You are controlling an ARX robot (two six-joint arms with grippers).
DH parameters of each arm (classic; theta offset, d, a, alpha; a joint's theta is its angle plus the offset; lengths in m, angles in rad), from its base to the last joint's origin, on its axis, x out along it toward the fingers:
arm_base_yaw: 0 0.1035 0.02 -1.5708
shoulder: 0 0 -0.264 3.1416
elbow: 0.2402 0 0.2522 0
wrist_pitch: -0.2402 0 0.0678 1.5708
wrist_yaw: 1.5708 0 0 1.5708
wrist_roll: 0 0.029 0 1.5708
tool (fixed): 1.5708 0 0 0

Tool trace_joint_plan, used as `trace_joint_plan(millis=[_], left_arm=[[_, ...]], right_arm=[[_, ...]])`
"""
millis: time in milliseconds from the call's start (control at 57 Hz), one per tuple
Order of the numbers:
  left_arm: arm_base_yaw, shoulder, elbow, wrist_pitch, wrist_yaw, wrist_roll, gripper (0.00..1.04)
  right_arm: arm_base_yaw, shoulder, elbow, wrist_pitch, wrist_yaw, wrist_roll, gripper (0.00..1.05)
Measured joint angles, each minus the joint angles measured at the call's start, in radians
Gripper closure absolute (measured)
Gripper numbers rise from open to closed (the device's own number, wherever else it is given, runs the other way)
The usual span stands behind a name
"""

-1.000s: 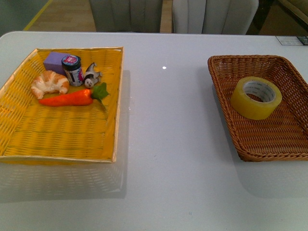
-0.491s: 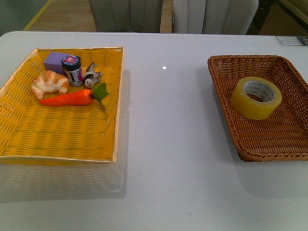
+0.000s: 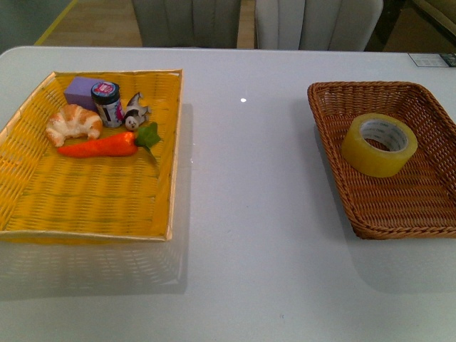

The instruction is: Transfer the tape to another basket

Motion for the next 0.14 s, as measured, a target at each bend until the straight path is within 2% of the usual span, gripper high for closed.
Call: trace_joint_plan(millis=[140], left_arm=[[0.0, 0.0, 0.0, 0.0, 0.0, 0.0, 0.09]], right_arm=[[0.0, 0.0, 0.0, 0.0, 0.0, 0.0, 0.09]])
